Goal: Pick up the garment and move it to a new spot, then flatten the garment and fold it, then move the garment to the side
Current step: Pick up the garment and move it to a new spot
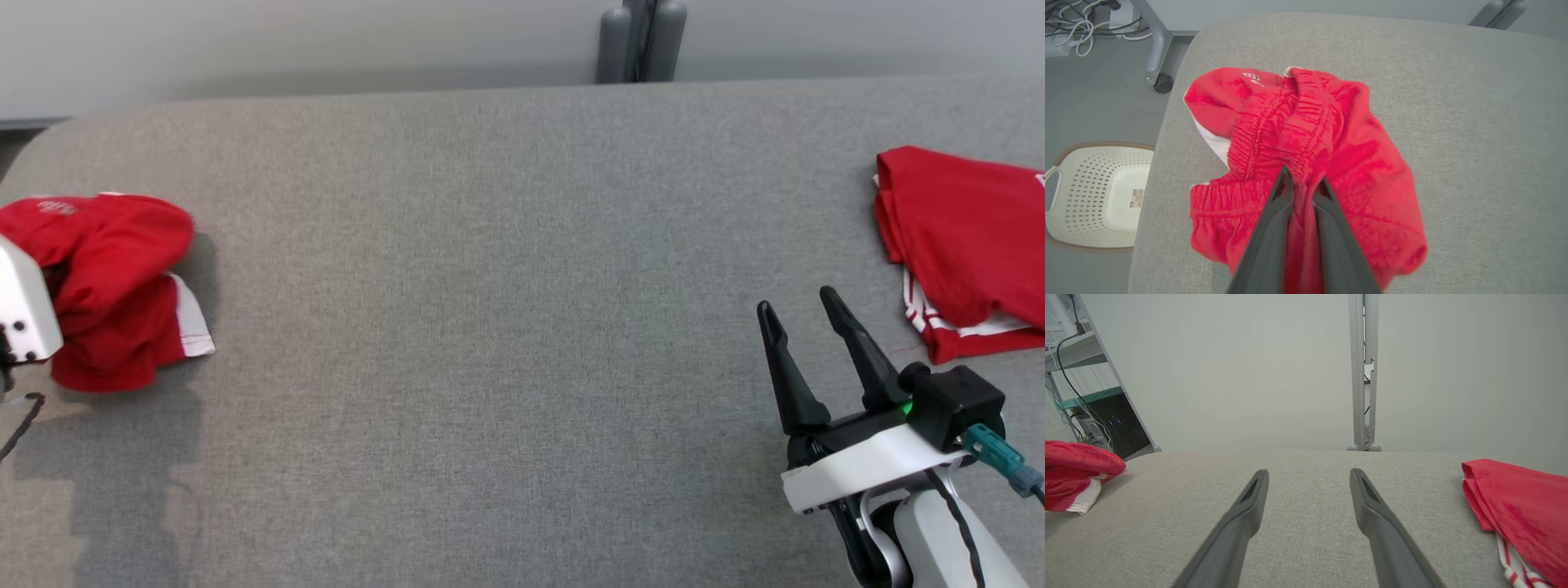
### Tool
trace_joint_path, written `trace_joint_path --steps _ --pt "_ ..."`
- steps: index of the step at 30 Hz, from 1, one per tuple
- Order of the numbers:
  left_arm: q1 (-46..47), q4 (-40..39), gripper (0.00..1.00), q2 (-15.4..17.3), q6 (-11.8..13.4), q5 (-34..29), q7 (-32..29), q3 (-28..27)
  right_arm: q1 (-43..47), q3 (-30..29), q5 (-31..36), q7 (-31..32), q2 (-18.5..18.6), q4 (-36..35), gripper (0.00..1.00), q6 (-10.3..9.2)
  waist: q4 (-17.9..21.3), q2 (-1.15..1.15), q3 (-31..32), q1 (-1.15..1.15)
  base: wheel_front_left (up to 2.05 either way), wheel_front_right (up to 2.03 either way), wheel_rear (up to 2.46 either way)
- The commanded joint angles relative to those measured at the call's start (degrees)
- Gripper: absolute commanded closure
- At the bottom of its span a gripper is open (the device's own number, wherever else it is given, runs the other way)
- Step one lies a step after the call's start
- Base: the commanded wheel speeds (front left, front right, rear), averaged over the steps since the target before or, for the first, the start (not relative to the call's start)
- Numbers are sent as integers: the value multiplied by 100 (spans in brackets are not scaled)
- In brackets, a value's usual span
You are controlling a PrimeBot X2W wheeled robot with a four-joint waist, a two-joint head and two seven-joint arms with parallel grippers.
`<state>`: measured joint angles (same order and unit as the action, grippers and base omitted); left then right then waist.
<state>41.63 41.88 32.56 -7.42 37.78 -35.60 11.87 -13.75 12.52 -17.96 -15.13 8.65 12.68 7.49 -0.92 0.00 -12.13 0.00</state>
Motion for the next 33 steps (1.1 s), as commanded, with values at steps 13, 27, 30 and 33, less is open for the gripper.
trace_joint_path --steps 13,27,30,33 --pt "98 -2311 100 14 -7 501 -403 1261 304 -216 -49 0 -176 42 0 1 531 0 752 0 0 0 0" --pt "-501 -3342 100 -925 -2 482 175 2387 316 -441 -15 0 -201 -31 0 1 1135 0 653 0 0 0 0" --pt "-593 -3001 100 -1151 -4 449 555 2564 279 -403 -26 0 -218 -25 0 1 1191 0 605 0 0 0 0" --pt "-701 -2505 29 -1286 -5 602 868 2731 260 -364 -35 1 -223 -1 0 1 1223 0 590 0 0 0 0"
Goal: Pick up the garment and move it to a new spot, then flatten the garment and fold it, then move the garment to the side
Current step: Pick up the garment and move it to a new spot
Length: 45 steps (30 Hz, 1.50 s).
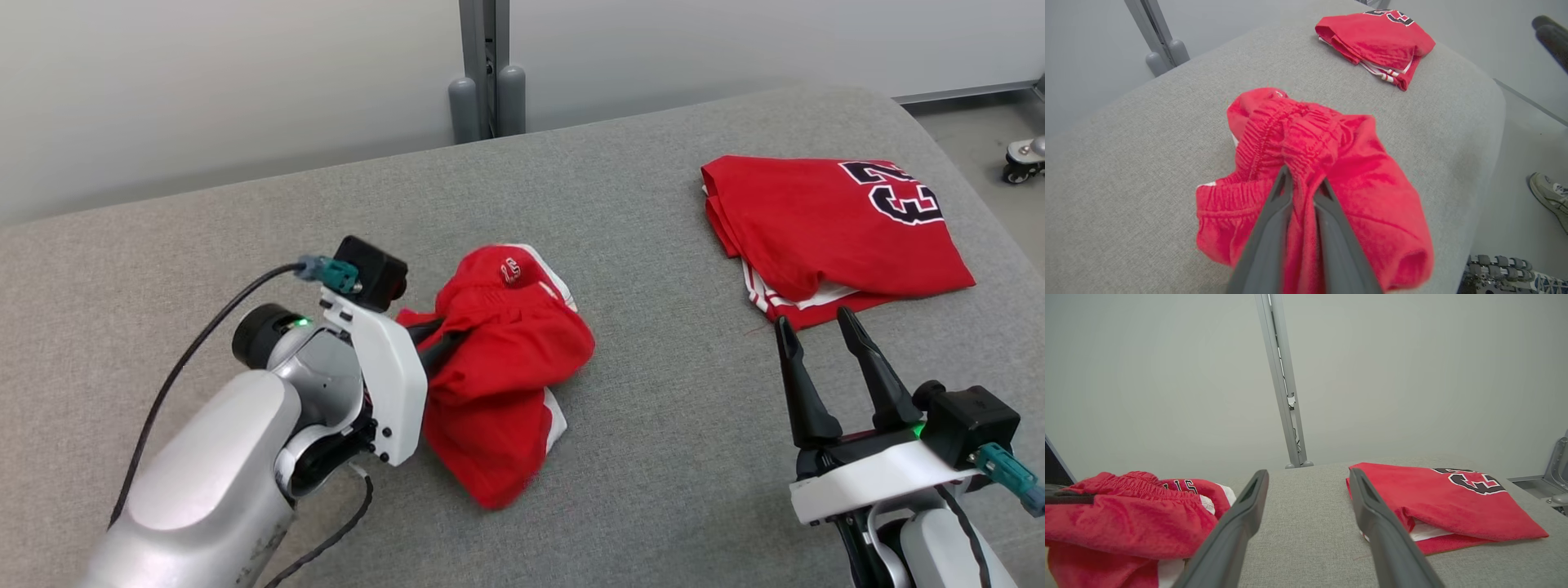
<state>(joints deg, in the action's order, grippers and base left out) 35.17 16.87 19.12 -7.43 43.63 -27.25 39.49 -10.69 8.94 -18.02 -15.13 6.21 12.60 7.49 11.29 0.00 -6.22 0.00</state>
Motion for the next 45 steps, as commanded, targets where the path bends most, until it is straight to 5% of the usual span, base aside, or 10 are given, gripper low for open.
trace_joint_path --steps 1,5,14,22,29,38,45 --pt "-38 129 0 9 -3 43 175 -10 -59 5 -26 1 22 15 0 1 3 0 -2 0 0 0 0" --pt "95 435 0 -63 -4 92 736 104 -29 9 -13 0 76 19 0 1 -85 0 31 0 0 0 0" --pt "-114 77 0 355 77 120 1726 -92 173 -6 34 0 184 -13 0 1 -451 0 331 0 0 0 0" --pt "-1119 -711 0 758 964 -34 2718 -634 351 -94 74 0 194 -148 0 1 -699 0 476 0 0 0 0" --pt "-2025 -861 0 790 1586 -29 3747 -1147 423 -196 102 0 154 -244 0 1 -824 0 456 0 0 0 0" --pt "-3011 -1052 0 421 2115 -469 4243 -1815 586 -481 161 0 43 -379 0 1 -915 0 468 0 0 0 0" --pt "-3536 -1309 0 -270 1823 -1092 4245 -2614 765 -638 267 0 -42 -423 0 1 -897 0 531 0 0 0 0"
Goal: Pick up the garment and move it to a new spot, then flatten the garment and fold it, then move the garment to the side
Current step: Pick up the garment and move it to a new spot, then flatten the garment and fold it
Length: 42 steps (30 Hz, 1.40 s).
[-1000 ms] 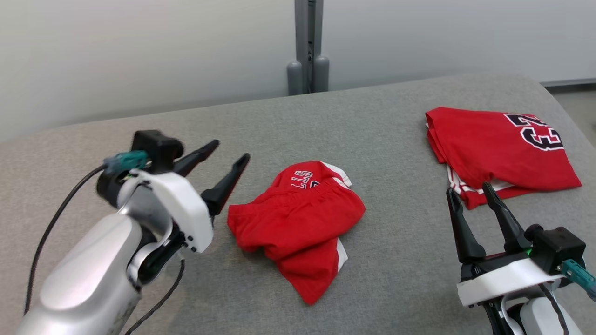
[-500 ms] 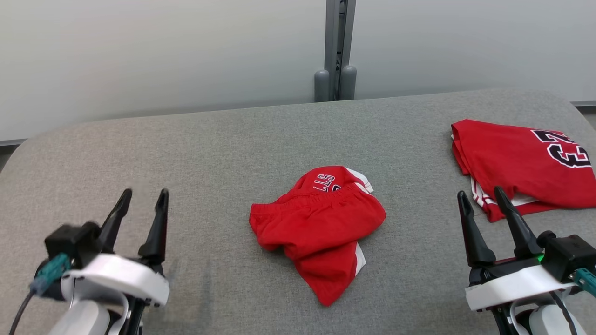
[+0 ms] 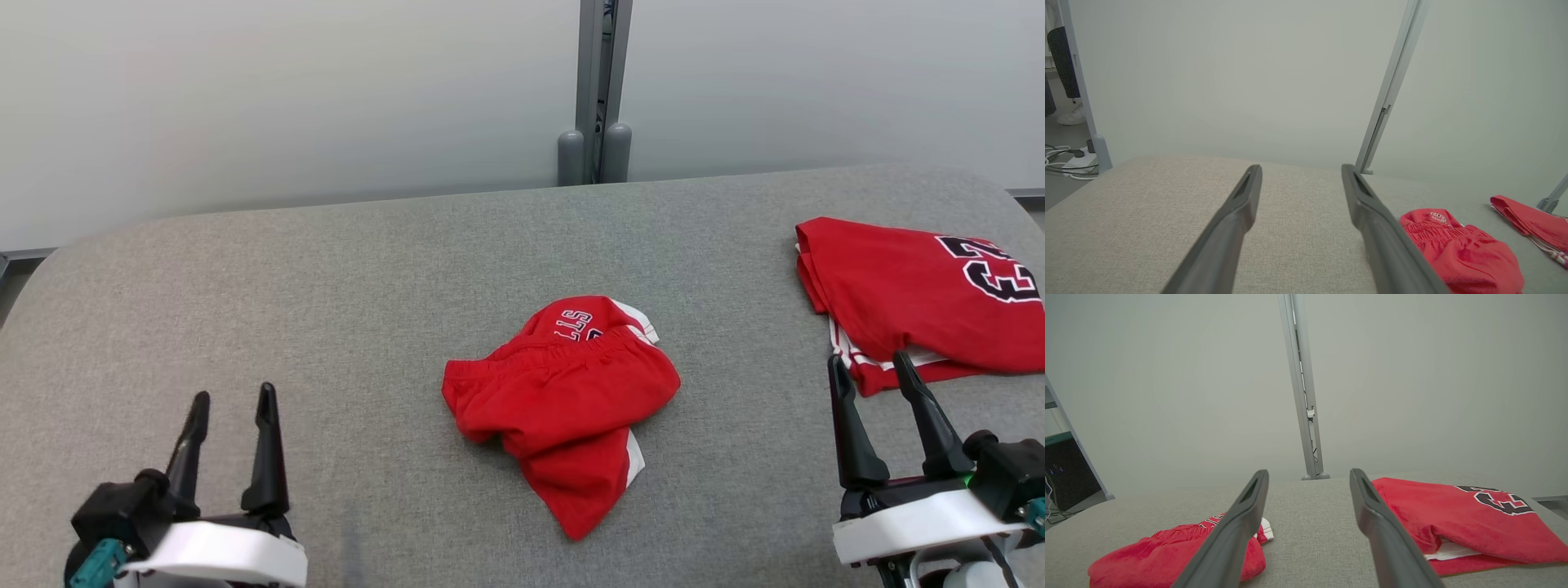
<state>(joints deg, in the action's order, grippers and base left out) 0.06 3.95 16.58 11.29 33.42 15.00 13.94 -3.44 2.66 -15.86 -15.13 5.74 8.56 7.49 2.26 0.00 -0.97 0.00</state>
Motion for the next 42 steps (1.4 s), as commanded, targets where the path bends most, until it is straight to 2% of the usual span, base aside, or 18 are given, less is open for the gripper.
trace_joint_path --steps 1,6,16,28,32,37,42 --pt "-88 15 0 -96 -136 -139 14 -101 51 -10 50 0 7 -22 0 1 13 0 15 0 0 0 0" --pt "-176 110 0 -377 -406 -454 14 -393 9 11 77 0 43 -46 0 1 41 0 29 0 0 0 0" --pt "-192 185 0 -706 -770 -862 15 -766 28 47 73 0 52 -30 0 1 14 0 35 0 0 0 0" --pt "-185 300 0 -915 -994 -1135 15 -992 -8 71 38 0 49 16 0 1 6 0 53 0 0 0 0" --pt "-147 312 0 -974 -1053 -1193 15 -1016 -108 350 -154 0 101 121 0 1 -21 0 36 0 0 0 0" --pt "-28 335 0 -1047 -1156 -1271 15 -933 -627 916 -597 123 375 720 0 1 -197 0 -64 0 0 0 0" --pt "101 392 0 -1103 -1228 -1296 15 -871 -1371 1358 -1307 724 600 1509 0 1 -502 0 -194 0 0 0 0"
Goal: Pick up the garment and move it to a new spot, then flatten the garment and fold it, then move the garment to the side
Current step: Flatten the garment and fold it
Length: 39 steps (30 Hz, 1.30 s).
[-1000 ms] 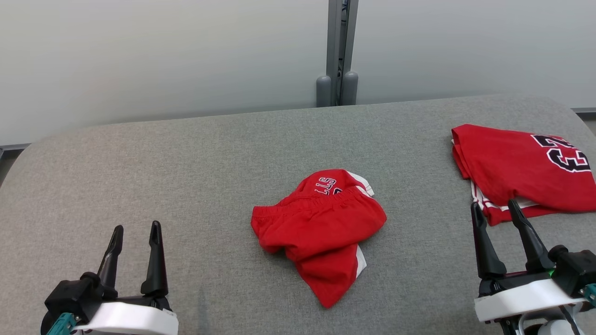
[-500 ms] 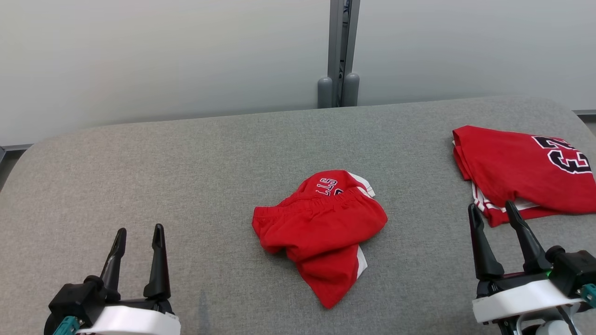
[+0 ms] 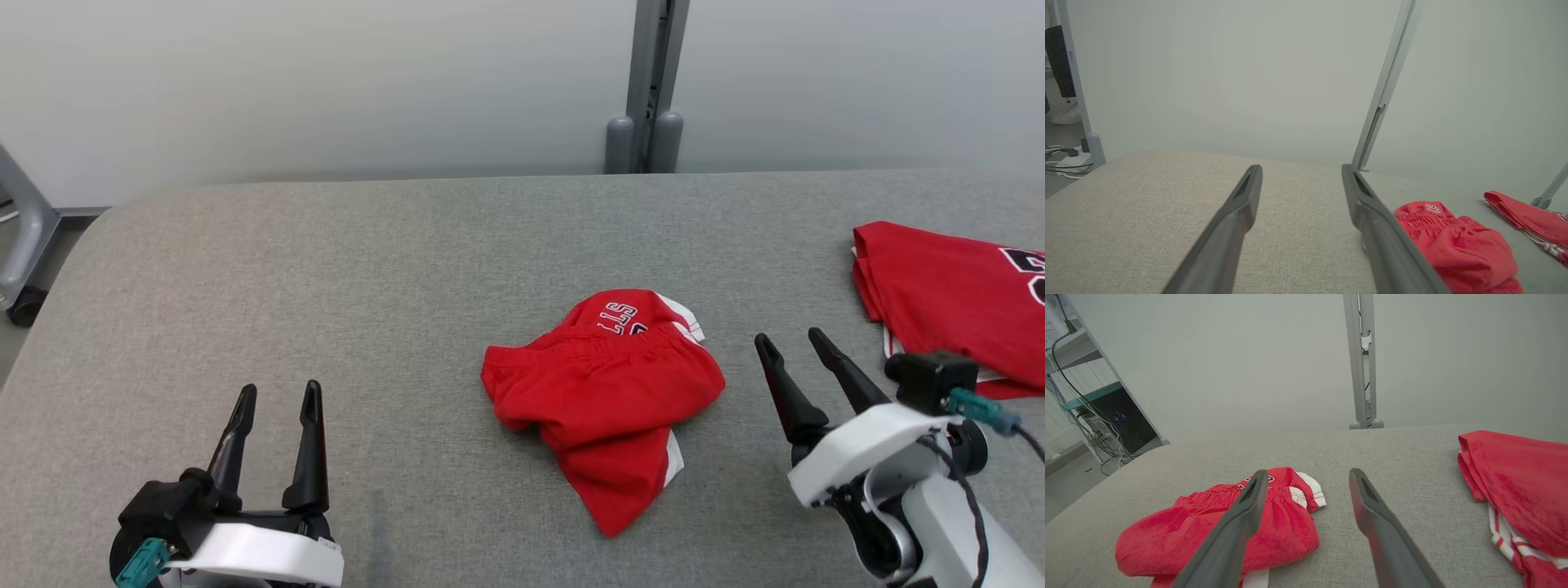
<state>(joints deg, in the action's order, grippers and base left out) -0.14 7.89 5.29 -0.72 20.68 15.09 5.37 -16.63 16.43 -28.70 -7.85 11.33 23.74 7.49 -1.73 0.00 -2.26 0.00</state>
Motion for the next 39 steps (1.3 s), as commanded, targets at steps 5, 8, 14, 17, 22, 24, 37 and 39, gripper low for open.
trace_joint_path --steps 5,8,14,17,22,24,37,39 --pt "216 87 0 -19 -91 -28 7 -4 -753 291 -1058 769 115 724 0 1 -383 0 -187 0 0 0 0" --pt "269 146 0 -52 -131 -37 6 12 -1076 410 -1382 1148 196 1248 0 1 -561 0 -240 0 0 0 0" --pt "348 225 0 -88 -177 -62 6 -27 -1602 537 -1695 1716 187 2127 0 1 -850 0 -337 0 0 0 0" --pt "382 249 0 -107 -202 -73 6 -37 -1744 568 -1809 1918 170 2477 0 1 -958 0 -367 0 0 0 0" --pt "399 285 0 -134 -224 -96 6 -69 -1873 655 -1985 1952 158 2709 57 1 -1050 0 -385 0 0 0 0" --pt "399 300 0 -140 -231 -108 6 -87 -1899 706 -1992 1791 173 2688 100 1 -1057 0 -376 0 0 0 0" --pt "210 370 0 -162 -290 -157 6 -121 -2200 503 -1806 215 619 2355 100 1 -689 0 -89 0 0 0 0" --pt "203 370 0 -166 -293 -159 6 -120 -2254 483 -1779 94 665 2239 100 1 -659 0 -76 0 0 0 0"
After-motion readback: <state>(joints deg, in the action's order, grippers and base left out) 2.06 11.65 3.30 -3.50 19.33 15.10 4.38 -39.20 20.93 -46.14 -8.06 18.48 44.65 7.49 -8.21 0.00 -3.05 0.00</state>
